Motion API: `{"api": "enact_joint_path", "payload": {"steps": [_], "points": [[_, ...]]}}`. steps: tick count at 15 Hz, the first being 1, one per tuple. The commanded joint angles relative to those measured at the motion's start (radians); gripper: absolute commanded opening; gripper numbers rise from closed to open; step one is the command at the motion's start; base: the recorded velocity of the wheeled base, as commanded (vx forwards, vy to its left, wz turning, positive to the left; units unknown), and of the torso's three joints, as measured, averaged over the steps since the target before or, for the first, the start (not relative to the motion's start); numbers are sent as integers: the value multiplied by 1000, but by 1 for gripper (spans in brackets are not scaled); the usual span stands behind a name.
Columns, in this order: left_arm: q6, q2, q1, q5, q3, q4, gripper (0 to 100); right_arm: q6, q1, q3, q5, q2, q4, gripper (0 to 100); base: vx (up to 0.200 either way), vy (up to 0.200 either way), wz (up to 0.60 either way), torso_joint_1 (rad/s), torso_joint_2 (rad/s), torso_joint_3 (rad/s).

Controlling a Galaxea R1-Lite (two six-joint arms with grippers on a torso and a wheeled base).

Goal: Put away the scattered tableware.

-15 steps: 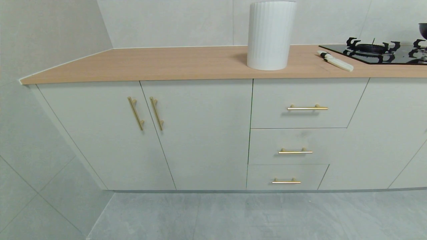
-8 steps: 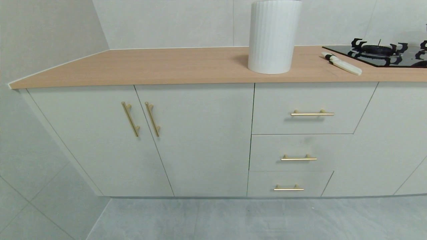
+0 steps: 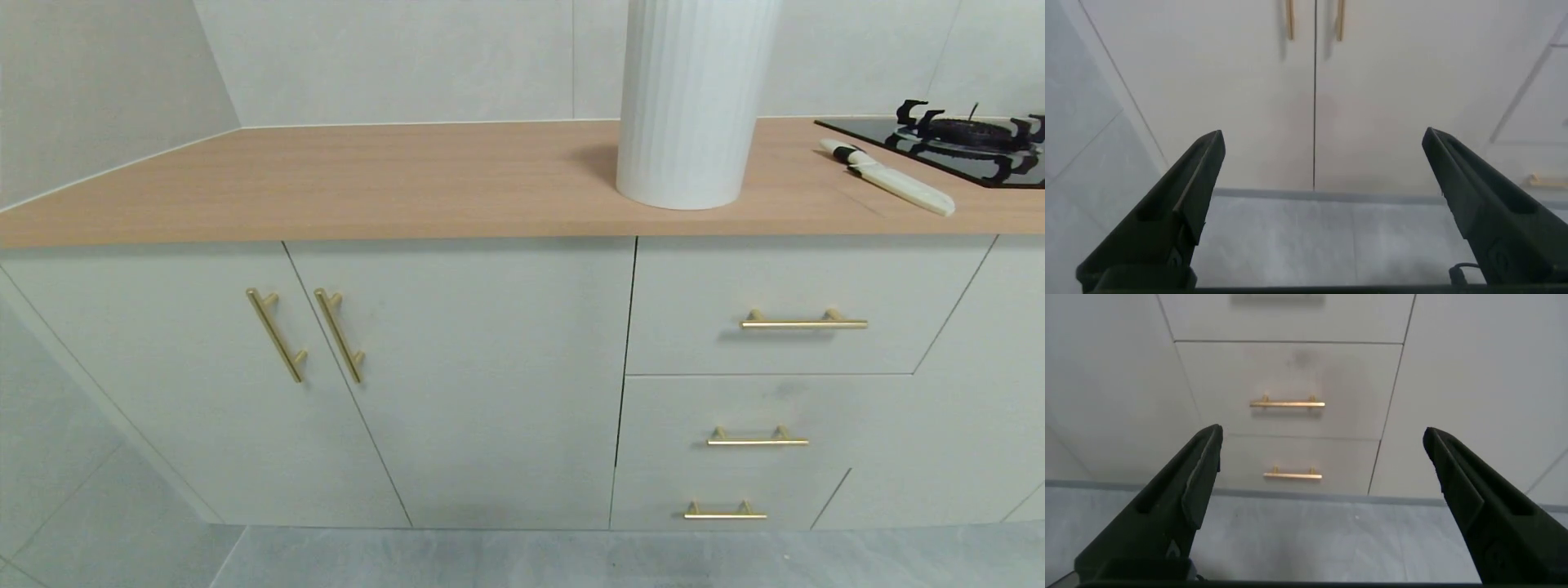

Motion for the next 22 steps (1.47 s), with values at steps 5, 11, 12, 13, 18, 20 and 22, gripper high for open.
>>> {"api": "enact_joint_path", "payload": {"steps": [5,11,12,13,18,20,22], "points": [[0,0,0,0,0,0,100,-1,0,0,1,2,0,100,200,0,0,5,4,4],[0,0,0,0,0,0,100,-1,0,0,1,2,0,100,200,0,0,2,5,2],[0,0,0,0,0,0,100,-1,0,0,1,2,0,100,200,0,0,2,2,2],[0,0,0,0,0,0,100,-1,0,0,1,2,0,100,0,0,0,0,0,0],[0,0,0,0,0,0,100,-1,0,0,1,2,-2,100,0,0,0,0,0,0],[0,0,0,0,0,0,100,-1,0,0,1,2,-2,100,0,0,0,0,0,0],[0,0,0,0,0,0,100,-1,0,0,-1,2,0,100,0,0,0,0,0,0]]}}
